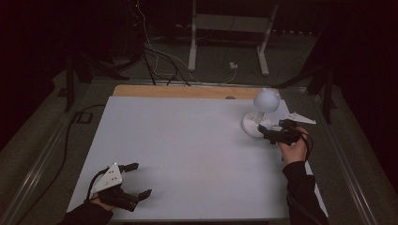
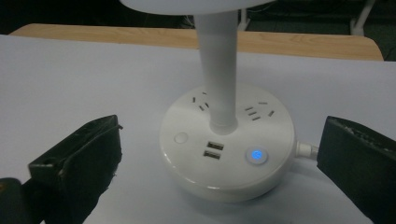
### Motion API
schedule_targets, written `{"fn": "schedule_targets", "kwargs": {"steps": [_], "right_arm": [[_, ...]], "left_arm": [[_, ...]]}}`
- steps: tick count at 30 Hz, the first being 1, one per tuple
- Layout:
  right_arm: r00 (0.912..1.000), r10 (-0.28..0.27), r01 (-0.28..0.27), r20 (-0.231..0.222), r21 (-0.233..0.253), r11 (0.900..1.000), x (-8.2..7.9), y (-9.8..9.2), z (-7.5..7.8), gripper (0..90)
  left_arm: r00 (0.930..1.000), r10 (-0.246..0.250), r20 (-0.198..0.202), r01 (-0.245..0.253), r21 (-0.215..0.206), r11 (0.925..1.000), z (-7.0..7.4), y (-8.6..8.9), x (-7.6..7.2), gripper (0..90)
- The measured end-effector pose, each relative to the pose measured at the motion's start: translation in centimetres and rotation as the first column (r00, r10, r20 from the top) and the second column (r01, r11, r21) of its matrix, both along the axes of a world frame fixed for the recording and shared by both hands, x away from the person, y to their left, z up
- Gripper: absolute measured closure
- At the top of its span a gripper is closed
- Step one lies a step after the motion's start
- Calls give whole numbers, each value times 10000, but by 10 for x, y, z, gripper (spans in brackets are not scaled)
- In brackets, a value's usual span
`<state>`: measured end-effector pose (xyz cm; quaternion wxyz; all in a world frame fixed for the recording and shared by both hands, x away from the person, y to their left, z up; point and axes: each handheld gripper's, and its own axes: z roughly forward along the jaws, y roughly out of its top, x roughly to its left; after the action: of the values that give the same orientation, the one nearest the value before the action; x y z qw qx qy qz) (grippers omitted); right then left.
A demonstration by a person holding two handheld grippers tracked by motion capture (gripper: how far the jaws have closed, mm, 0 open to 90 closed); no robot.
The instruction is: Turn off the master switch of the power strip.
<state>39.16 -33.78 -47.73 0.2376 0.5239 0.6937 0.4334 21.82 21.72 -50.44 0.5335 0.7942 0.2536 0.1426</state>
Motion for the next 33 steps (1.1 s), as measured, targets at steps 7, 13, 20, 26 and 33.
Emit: {"fn": "schedule_targets", "kwargs": {"steps": [7,13,20,26,33], "right_arm": [[9966,-798,801,-185,141,9967,10,0,-4,0],[9919,-1093,1133,-645,634,9915,13,-4,-4,59],[9793,-1639,1764,-1186,1038,9788,14,-9,-2,204],[9714,-1972,2099,-1322,904,9735,12,-9,-3,493],[9722,-2018,2159,-1188,1202,9690,12,-13,-1,622]], "left_arm": [[10000,22,-14,-22,-3,10000,0,1,0,3],[10000,10,-21,-9,24,10000,0,0,0,3],[10000,46,-25,-46,50,10000,0,0,0,2],[10000,54,-17,-54,54,10000,0,0,0,3],[10000,43,-1,-43,96,9999,0,0,0,3]]}}
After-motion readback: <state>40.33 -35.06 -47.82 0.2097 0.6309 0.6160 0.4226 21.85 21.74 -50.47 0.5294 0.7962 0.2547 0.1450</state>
